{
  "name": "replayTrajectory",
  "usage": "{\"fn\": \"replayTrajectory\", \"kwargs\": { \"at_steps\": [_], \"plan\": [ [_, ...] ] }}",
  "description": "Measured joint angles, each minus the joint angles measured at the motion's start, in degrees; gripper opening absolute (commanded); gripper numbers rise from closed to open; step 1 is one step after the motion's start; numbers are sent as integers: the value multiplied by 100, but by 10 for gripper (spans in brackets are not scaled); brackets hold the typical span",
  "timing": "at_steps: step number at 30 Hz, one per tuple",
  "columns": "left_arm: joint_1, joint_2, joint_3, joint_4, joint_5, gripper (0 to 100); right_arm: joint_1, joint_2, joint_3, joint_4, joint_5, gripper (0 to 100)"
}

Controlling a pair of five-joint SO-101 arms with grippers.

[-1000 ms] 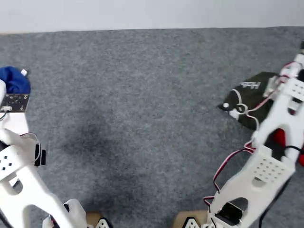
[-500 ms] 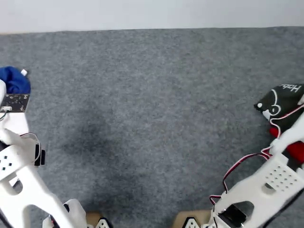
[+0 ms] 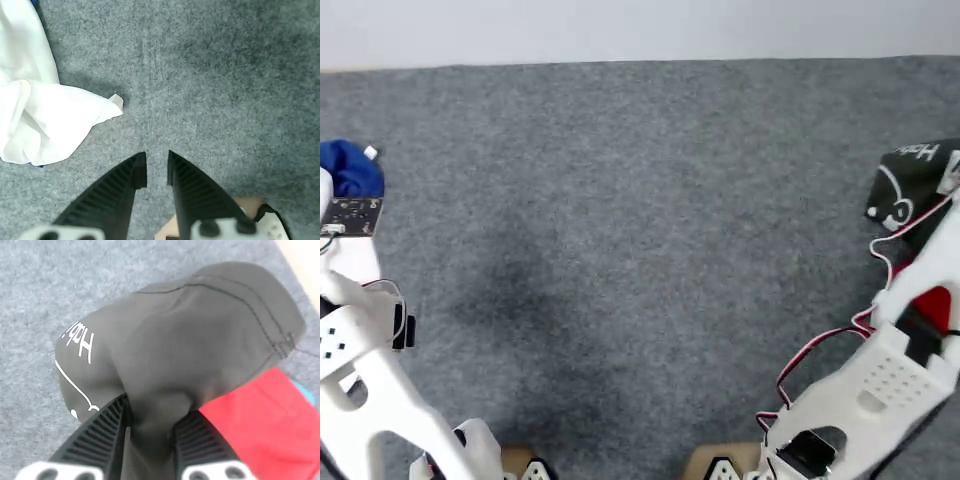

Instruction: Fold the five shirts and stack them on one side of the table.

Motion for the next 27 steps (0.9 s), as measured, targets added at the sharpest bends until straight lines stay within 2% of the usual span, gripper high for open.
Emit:
{"fn": "replayTrajectory", "kwargs": {
  "at_steps": [6,15,21,27],
  "plan": [
    [0,0,0,0,0,76,738,-18,0,62,62,9],
    [0,0,0,0,0,76,1829,624,0,273,1125,9],
    [0,0,0,0,0,76,2110,1266,0,897,1495,9],
    [0,0,0,0,0,76,2391,1679,-18,712,1556,15]
  ]
}}
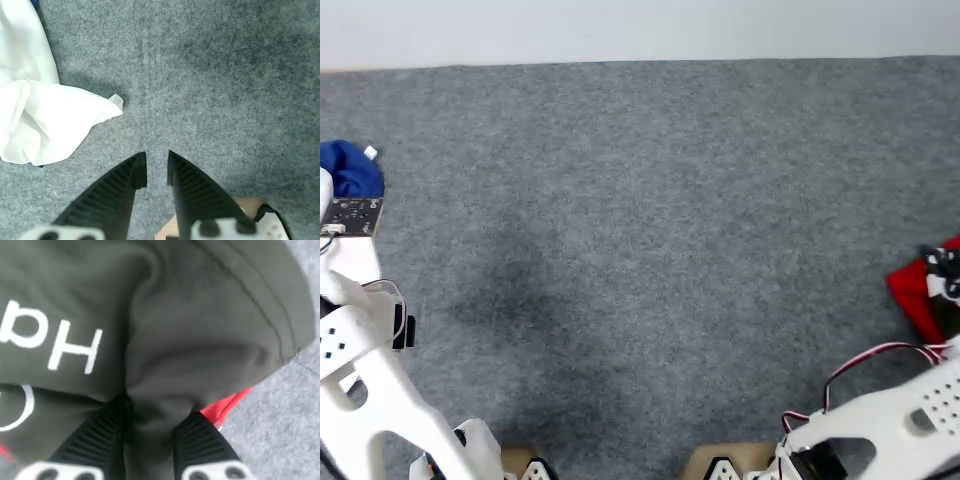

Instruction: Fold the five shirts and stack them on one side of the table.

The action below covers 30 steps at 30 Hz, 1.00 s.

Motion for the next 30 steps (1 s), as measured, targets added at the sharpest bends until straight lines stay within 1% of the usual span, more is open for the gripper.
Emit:
{"fn": "replayTrajectory", "kwargs": {
  "at_steps": [2,6,8,12,15,20,24,30],
  "plan": [
    [0,0,0,0,0,76,18,53,0,-149,0,54],
    [0,0,0,0,0,76,18,62,0,-202,0,242],
    [0,0,0,0,0,76,18,35,0,-193,0,292],
    [0,0,0,0,0,76,26,-369,18,70,9,296],
    [0,0,0,0,0,76,-18,-976,18,431,9,296],
    [0,0,0,0,0,76,-615,-1943,18,1327,9,296],
    [0,0,0,0,0,76,-1187,-2092,88,1925,18,296],
    [0,0,0,0,0,76,-1705,-1767,273,1925,-536,296]
  ]
}}
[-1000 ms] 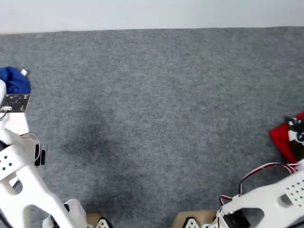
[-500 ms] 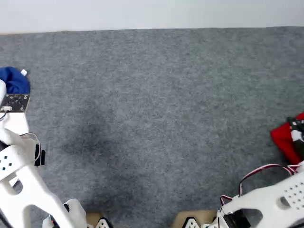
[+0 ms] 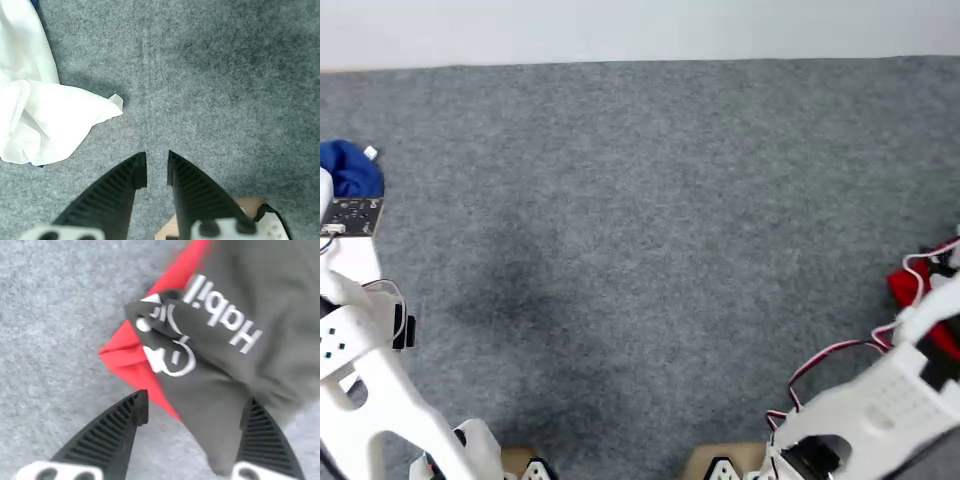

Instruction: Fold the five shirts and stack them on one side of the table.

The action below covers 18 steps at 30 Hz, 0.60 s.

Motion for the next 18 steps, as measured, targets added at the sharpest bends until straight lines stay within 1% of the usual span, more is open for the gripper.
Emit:
{"fn": "replayTrajectory", "kwargs": {
  "at_steps": [9,15,18],
  "plan": [
    [0,0,0,0,0,76,-651,1073,9,-246,-158,289],
    [0,0,0,0,0,76,-756,1231,9,-668,-176,127],
    [0,0,0,0,0,76,-765,1231,9,-782,-185,110]
  ]
}}
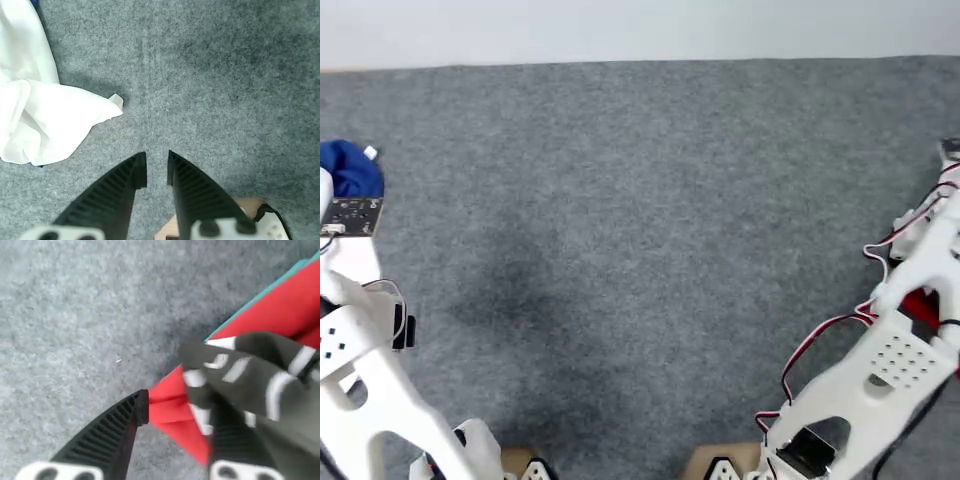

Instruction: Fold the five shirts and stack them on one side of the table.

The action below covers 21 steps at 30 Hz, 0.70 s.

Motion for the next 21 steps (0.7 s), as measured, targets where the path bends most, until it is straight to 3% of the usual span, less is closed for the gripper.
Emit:
{"fn": "replayTrajectory", "kwargs": {
  "at_steps": [12,21],
  "plan": [
    [0,0,0,0,0,76,18,0,0,-325,9,111],
    [0,0,396,18,0,76,176,-255,0,-404,624,110]
  ]
}}
